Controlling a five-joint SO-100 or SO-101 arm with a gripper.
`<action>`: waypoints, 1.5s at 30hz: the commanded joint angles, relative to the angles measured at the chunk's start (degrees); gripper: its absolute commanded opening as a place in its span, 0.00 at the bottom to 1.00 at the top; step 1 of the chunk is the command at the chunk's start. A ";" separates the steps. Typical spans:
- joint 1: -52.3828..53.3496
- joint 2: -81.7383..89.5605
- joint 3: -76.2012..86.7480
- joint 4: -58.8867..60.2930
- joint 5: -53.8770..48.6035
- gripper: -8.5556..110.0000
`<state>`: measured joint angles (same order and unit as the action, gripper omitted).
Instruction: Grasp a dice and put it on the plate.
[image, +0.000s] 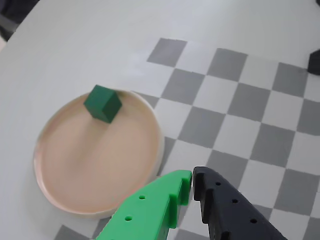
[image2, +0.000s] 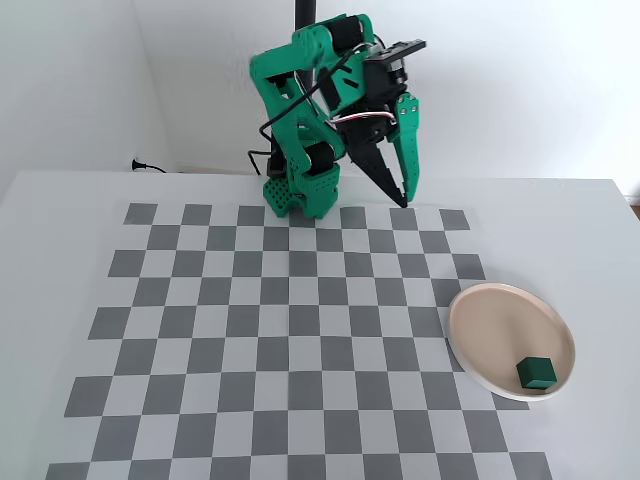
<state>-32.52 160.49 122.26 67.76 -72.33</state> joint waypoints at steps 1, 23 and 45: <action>4.48 10.20 5.45 -1.23 2.11 0.04; 21.01 30.50 24.26 3.25 25.14 0.04; 34.80 30.59 34.89 6.42 54.84 0.04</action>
<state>1.85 190.63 157.68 73.30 -21.62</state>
